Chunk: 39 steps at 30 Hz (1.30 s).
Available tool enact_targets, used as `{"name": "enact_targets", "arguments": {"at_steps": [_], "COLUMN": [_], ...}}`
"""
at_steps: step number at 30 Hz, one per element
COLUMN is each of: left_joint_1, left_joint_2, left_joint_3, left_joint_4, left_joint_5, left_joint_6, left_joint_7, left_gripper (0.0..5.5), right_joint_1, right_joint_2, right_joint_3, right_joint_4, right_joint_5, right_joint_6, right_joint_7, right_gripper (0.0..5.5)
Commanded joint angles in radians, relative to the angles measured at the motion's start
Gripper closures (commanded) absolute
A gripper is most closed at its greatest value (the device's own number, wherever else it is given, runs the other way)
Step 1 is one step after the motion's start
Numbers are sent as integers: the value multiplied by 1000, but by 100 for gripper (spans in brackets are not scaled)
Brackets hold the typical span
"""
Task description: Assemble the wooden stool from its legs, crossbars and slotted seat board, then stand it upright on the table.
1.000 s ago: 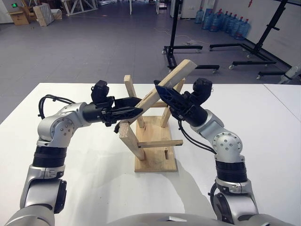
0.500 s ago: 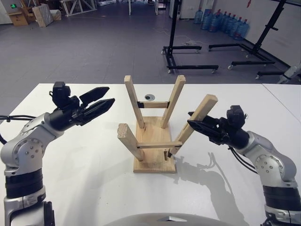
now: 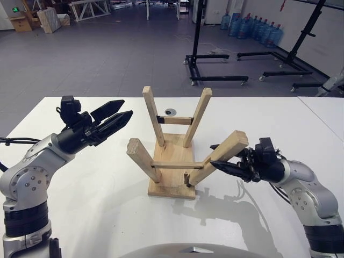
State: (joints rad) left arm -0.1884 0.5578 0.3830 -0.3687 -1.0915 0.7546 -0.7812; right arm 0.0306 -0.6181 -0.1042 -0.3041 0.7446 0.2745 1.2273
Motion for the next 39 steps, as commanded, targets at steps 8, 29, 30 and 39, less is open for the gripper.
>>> {"name": "enact_targets", "arguments": {"at_steps": [8,29,30,39], "left_joint_1": [97,82,78,66], "left_joint_2": [21,77,78,86], "left_joint_3": [-196,-244,-246,-254], "left_joint_4": [-52,44,48,55], "left_joint_5": [124,139,140,145], "left_joint_6": [-12,-38,-38,-43], "left_joint_7": [-5,-46,-47,-52], "left_gripper": [142,142,142,142], "right_joint_1": [-9,-137,-152,-198], "right_joint_2": [-81,-124,-118,-246], "right_joint_3": [56,111,115,147], "right_joint_4": [28,175,177,102], "right_joint_5": [-59,-19,-4,-102], "right_joint_6": [6,92,127,141], "right_joint_7": [12,41,28,90], "right_gripper": [345,345,345,346]}}
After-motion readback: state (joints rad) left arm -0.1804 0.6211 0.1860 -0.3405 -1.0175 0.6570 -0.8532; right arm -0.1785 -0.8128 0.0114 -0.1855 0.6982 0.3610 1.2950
